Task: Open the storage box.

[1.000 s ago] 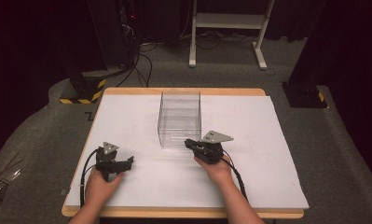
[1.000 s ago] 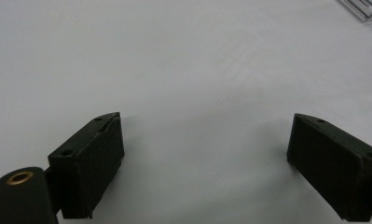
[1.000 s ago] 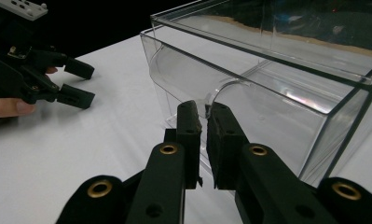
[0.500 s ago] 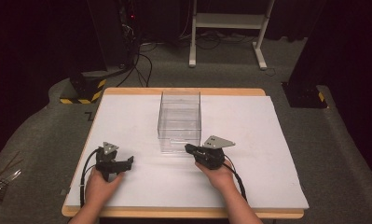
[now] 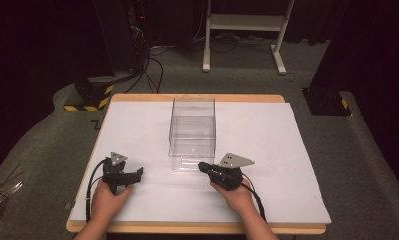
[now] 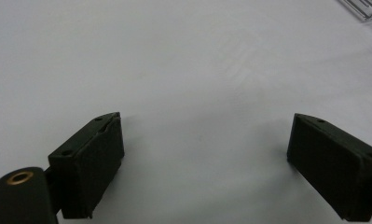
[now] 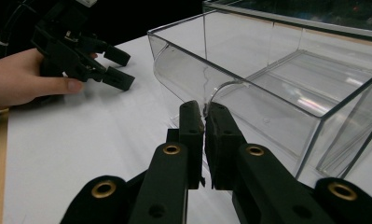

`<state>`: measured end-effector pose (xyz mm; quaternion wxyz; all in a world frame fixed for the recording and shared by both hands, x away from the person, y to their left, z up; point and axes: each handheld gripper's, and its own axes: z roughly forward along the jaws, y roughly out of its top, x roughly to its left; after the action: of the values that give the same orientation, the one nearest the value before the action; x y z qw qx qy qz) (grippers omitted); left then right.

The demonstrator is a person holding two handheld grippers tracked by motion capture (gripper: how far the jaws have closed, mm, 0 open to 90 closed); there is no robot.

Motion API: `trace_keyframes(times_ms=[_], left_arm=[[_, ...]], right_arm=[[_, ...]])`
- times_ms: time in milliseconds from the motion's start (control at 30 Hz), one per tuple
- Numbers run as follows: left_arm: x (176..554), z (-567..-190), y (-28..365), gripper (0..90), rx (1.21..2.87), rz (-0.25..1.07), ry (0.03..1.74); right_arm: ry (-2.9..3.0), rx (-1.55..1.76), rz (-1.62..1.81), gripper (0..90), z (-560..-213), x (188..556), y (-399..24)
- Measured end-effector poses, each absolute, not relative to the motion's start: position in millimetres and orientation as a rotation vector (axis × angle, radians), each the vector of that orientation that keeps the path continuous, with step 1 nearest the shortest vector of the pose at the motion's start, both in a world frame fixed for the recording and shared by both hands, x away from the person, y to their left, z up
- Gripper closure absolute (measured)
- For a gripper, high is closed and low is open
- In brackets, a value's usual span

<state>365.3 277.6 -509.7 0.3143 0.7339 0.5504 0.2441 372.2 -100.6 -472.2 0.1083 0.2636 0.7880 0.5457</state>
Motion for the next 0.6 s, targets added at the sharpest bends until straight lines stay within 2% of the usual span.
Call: trace_keyframes(times_ms=[600], left_arm=[[365.3, -509.6, 277.8, 11.2, 1.938, 0.642, 1.45]], right_arm=[[2.35, 0.742, 1.613, 86.2, -471.6, 350.8, -103.5]])
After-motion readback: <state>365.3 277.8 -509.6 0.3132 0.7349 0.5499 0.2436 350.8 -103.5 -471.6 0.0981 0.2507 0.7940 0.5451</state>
